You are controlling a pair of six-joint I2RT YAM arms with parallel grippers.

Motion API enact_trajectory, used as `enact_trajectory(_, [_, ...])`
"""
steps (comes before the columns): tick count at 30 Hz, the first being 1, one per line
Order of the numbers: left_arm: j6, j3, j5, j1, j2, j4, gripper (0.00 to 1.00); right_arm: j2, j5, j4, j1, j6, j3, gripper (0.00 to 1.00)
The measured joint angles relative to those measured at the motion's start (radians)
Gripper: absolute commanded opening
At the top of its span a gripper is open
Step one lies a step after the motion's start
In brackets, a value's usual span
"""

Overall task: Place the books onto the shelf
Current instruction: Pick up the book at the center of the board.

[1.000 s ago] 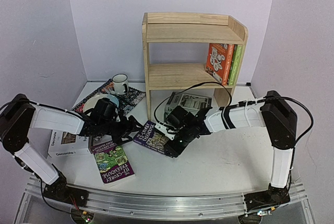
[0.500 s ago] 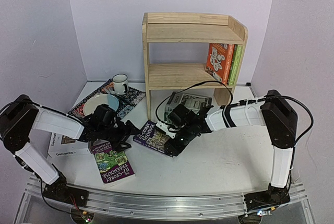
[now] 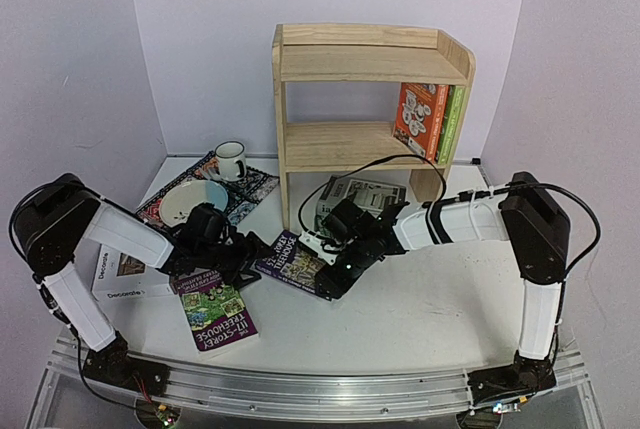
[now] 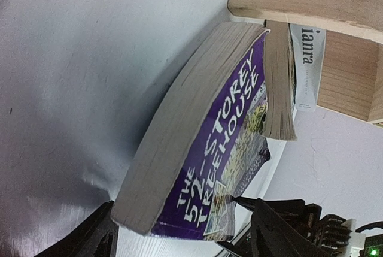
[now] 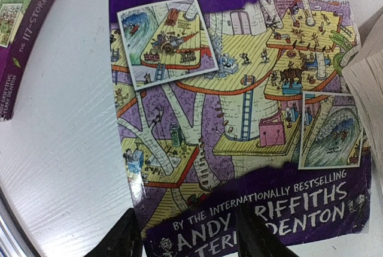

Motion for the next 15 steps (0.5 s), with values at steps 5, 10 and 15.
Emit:
enact_trajectory(5, [-0.001,0.033,0.003,0.0,0.06,0.035,0.71,0.0,0.0,-0.001,0.0,0.0,0.001,0.51])
enact_trajectory(10, [-0.009,0.064,0.013,0.002,0.106,0.065,0.57,0.0,-0.003,0.002,-0.001,0.01,0.002,0.51])
enact_trajectory(15, [-0.009,0.068,0.005,0.005,0.108,0.066,0.34,0.0,-0.009,0.001,-0.003,0.018,0.004,0.54])
